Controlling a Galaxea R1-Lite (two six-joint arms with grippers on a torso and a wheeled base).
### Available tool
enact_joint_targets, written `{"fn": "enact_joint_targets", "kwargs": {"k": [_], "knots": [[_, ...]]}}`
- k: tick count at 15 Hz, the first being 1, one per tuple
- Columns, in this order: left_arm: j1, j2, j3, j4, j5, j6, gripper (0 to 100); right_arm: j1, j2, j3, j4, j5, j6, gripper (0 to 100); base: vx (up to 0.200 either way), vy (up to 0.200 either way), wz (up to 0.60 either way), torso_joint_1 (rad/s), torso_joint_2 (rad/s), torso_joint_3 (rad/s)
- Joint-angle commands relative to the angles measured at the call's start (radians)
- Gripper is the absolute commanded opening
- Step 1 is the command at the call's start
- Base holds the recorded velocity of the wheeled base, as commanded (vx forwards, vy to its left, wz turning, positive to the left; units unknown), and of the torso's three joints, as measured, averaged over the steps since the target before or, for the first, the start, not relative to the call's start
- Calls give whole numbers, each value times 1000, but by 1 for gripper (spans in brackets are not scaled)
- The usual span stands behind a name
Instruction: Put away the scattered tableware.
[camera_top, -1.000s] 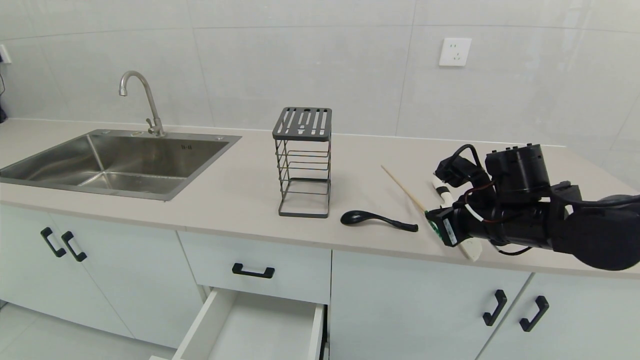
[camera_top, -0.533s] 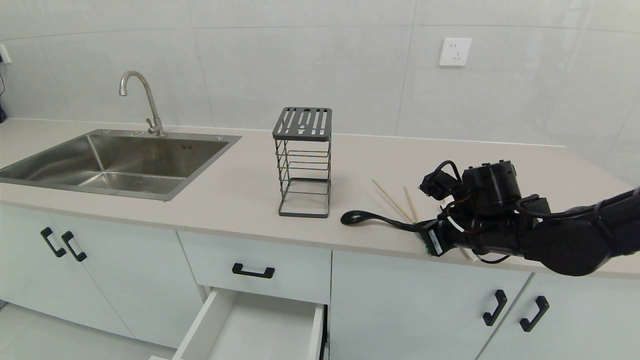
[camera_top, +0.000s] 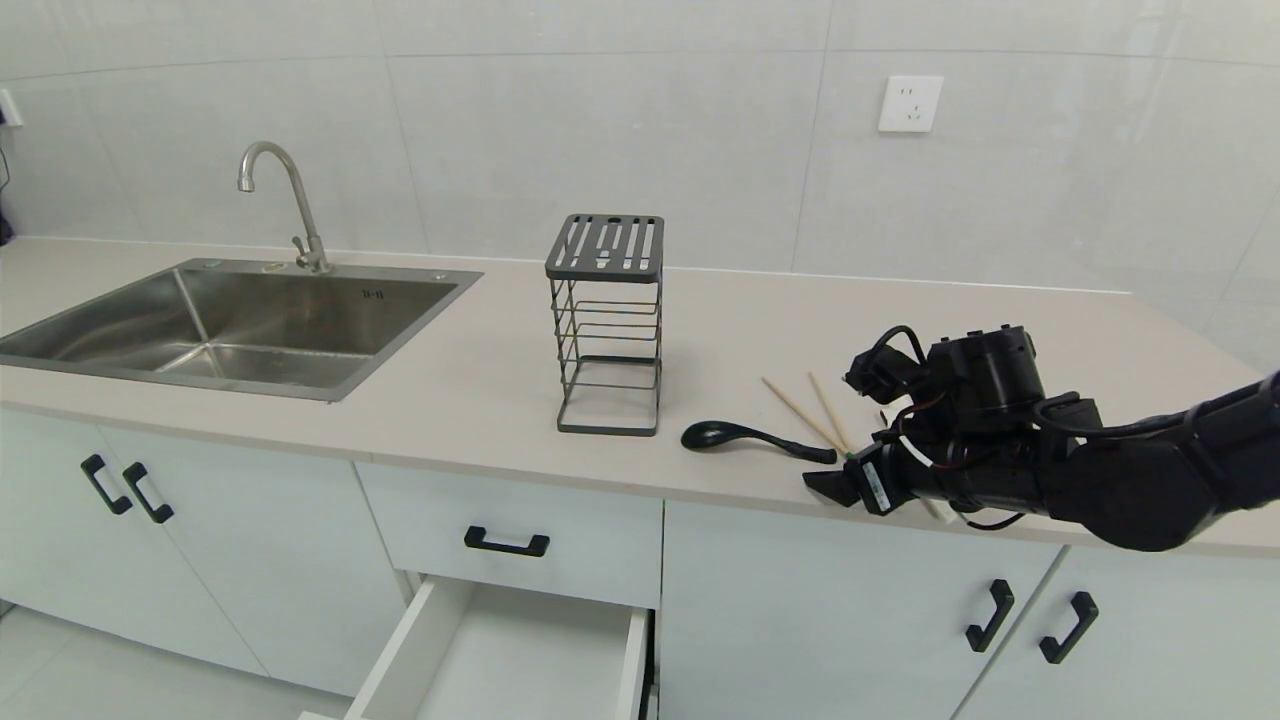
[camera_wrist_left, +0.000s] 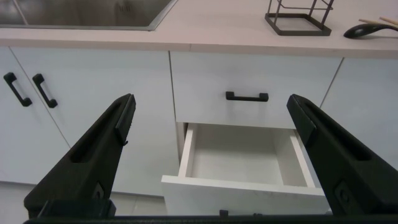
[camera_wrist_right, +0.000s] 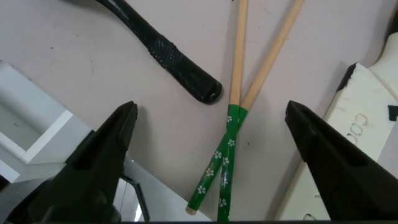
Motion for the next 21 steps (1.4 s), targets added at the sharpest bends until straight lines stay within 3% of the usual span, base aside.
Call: {"fn": "enact_joint_targets", "kwargs": {"k": [1, 15, 16, 21], "knots": [[0, 0, 0, 0, 0, 0, 100, -12, -6, -5, -2, 1, -2, 100, 0, 0, 0, 0, 0, 0], [0, 0, 0, 0, 2, 0, 100, -27, 63, -8, -2, 11, 63, 100, 0, 0, 0, 0, 0, 0], [0, 0, 0, 0, 2, 0, 100, -29, 63, -7, 0, 11, 67, 0, 0, 0, 0, 0, 0, 0], [0, 0, 0, 0, 2, 0, 100, -30, 61, 13, 6, 11, 109, 0, 0, 0, 0, 0, 0, 0]]}}
